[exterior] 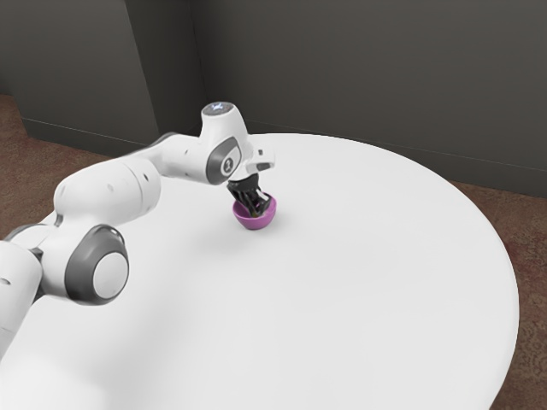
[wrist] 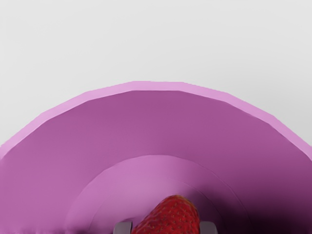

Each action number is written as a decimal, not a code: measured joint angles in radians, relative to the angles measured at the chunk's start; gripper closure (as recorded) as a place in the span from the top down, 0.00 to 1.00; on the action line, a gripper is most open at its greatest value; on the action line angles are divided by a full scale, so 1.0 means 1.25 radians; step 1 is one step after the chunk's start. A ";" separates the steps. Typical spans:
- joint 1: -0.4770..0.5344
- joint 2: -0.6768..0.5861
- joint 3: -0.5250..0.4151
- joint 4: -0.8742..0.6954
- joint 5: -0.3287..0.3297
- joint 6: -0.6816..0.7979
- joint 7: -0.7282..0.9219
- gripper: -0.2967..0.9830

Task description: Take strawberry from the bowl

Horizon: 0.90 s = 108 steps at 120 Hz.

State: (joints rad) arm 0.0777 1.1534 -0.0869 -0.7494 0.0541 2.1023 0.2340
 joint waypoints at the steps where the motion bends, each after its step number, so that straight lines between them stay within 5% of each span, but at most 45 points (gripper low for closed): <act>1: 0.000 -0.001 0.000 -0.001 0.000 0.000 -0.001 0.23; 41: -0.051 -0.208 0.016 -0.172 0.014 -0.014 -0.027 0.22; 71: -0.171 -0.189 -0.005 -0.150 0.011 0.005 -0.053 0.23; 98: -0.176 -0.192 -0.005 -0.152 -0.007 0.016 -0.057 0.56; 108: -0.181 -0.324 0.006 -0.197 -0.006 -0.059 -0.057 0.63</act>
State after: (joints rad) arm -0.1487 0.7483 -0.0788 -0.9953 0.0468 2.0280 0.1631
